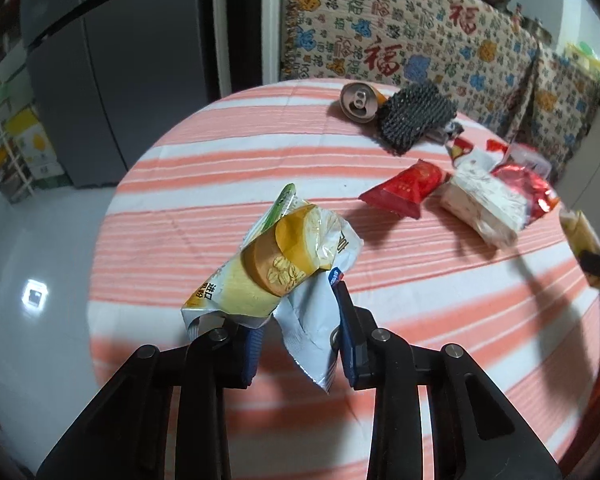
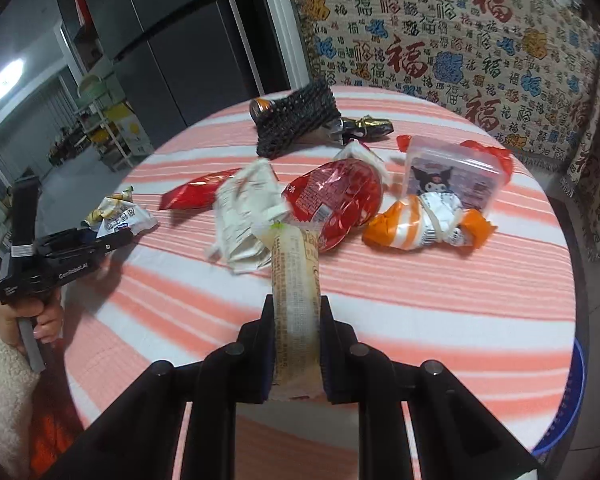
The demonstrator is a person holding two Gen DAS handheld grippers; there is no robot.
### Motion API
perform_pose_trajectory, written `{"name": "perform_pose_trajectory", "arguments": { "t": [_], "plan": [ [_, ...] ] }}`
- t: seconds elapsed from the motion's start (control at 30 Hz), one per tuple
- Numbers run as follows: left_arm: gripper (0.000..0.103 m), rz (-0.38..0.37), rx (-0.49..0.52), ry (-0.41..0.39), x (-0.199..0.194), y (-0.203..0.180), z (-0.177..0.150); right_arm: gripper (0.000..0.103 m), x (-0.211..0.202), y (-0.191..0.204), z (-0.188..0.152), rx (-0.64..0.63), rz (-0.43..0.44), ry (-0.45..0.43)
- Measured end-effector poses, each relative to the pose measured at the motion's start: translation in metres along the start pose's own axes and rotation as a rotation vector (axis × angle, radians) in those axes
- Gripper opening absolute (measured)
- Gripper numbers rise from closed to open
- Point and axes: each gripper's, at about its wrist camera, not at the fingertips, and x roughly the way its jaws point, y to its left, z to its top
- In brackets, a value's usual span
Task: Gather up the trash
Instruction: 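Carry both wrappers over the blue basket and open both tools to drop them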
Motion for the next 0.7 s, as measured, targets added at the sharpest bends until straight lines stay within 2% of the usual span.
{"name": "perform_pose_trajectory", "arguments": {
  "t": [0.13,0.3,0.57,0.7],
  "plan": [
    [0.031,-0.02,-0.006,-0.017,-0.021,-0.015,-0.012,0.018,-0.024,-0.004,-0.016,0.012,0.006,-0.043],
    [0.031,-0.089,0.034,-0.046,-0.043,-0.063,-0.023,0.018,-0.044,-0.022,-0.032,0.047,-0.031,-0.085],
    [0.031,-0.23,0.113,-0.057,-0.054,-0.166,-0.008,0.018,-0.081,-0.071,-0.044,0.125,-0.084,-0.129],
    [0.031,-0.296,0.174,-0.049,-0.052,-0.226,0.006,0.018,-0.108,-0.118,-0.047,0.178,-0.158,-0.15]
  ]
}}
